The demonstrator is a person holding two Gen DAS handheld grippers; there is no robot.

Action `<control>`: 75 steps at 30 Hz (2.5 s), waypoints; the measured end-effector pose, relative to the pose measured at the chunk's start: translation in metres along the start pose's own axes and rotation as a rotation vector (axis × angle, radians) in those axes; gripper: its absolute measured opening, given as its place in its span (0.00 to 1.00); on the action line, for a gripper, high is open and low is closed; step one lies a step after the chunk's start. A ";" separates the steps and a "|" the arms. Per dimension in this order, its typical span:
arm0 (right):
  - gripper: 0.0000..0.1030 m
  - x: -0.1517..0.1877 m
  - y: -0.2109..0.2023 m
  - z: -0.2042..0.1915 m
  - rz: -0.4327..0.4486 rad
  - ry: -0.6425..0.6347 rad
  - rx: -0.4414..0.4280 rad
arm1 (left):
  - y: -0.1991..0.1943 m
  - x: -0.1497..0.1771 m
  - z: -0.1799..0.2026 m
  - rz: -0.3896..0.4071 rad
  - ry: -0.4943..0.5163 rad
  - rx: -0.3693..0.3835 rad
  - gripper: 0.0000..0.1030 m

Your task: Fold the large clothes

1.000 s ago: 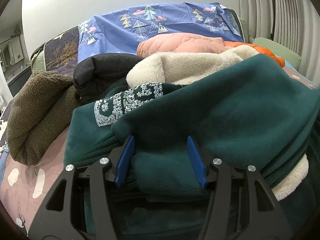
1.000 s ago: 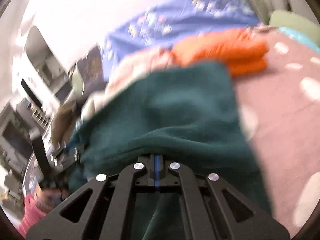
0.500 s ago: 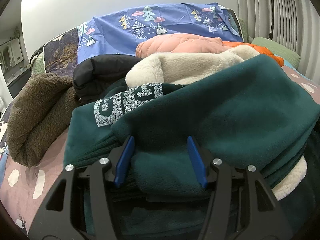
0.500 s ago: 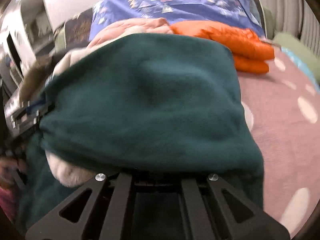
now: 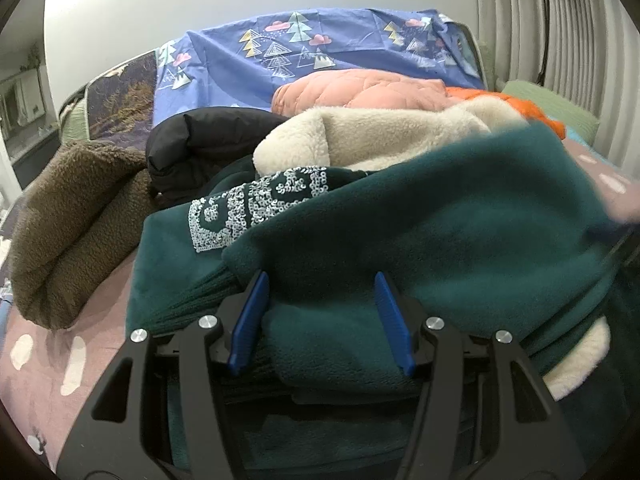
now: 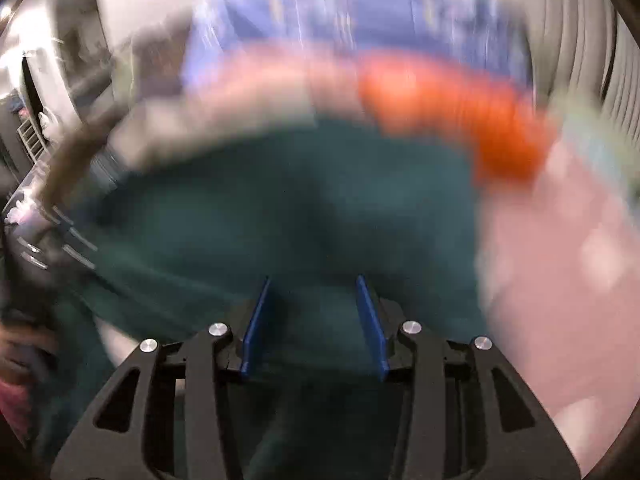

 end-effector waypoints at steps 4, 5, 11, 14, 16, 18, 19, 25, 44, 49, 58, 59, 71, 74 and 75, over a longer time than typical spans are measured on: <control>0.46 -0.005 -0.026 -0.003 -0.008 -0.038 0.029 | -0.016 -0.001 -0.008 -0.011 0.029 0.007 0.55; 0.48 -0.004 -0.031 -0.006 -0.010 -0.065 0.046 | -0.021 -0.001 -0.008 -0.007 0.038 0.009 0.55; 0.49 -0.039 -0.070 -0.009 0.112 -0.095 0.016 | -0.071 -0.030 -0.051 0.077 -0.147 0.008 0.61; 0.49 -0.077 -0.068 -0.008 0.151 -0.111 0.038 | -0.071 -0.053 -0.046 0.069 -0.221 0.090 0.41; 0.49 -0.098 -0.049 -0.003 0.146 -0.073 0.011 | -0.064 -0.059 -0.033 0.067 -0.188 0.100 0.41; 0.49 -0.100 -0.015 0.005 0.087 -0.015 -0.011 | -0.044 -0.059 -0.014 0.022 -0.167 0.129 0.42; 0.49 -0.094 0.003 0.007 0.048 -0.001 -0.004 | -0.028 -0.055 -0.007 -0.012 -0.158 0.120 0.44; 0.54 -0.071 0.040 -0.006 0.096 -0.161 0.235 | 0.034 -0.015 0.010 -0.012 0.067 -0.089 0.46; 0.71 0.017 -0.114 0.043 0.080 -0.097 0.147 | -0.079 0.044 -0.099 -0.048 0.015 -0.147 0.75; 0.71 0.081 -0.120 0.054 -0.007 0.040 0.119 | -0.053 0.072 -0.134 -0.151 -0.040 -0.209 0.70; 0.71 0.149 -0.140 0.062 -0.027 0.231 0.020 | -0.093 0.094 -0.127 -0.201 -0.210 -0.016 0.64; 0.71 0.153 -0.143 0.060 -0.021 0.240 0.004 | -0.102 0.102 -0.123 -0.219 -0.220 0.029 0.65; 0.71 0.192 -0.185 0.019 0.017 0.307 -0.185 | -0.198 0.195 -0.097 -0.295 -0.281 0.226 0.69; 0.72 0.202 -0.195 0.004 0.033 0.332 -0.268 | -0.214 0.207 -0.092 -0.292 -0.294 0.261 0.69; 0.72 0.204 -0.195 0.001 0.041 0.327 -0.278 | -0.212 0.205 -0.091 -0.283 -0.291 0.272 0.69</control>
Point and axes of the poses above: each gripper's, at about its wrist camera, not at the fingertips, and y roughly the way its jaws point, z to its right, x to its underside, the point moved 8 cm from there along y, roughly the way its jaws point, and after that the axes turned 15 degrees about -y, right-handed, at the moved point
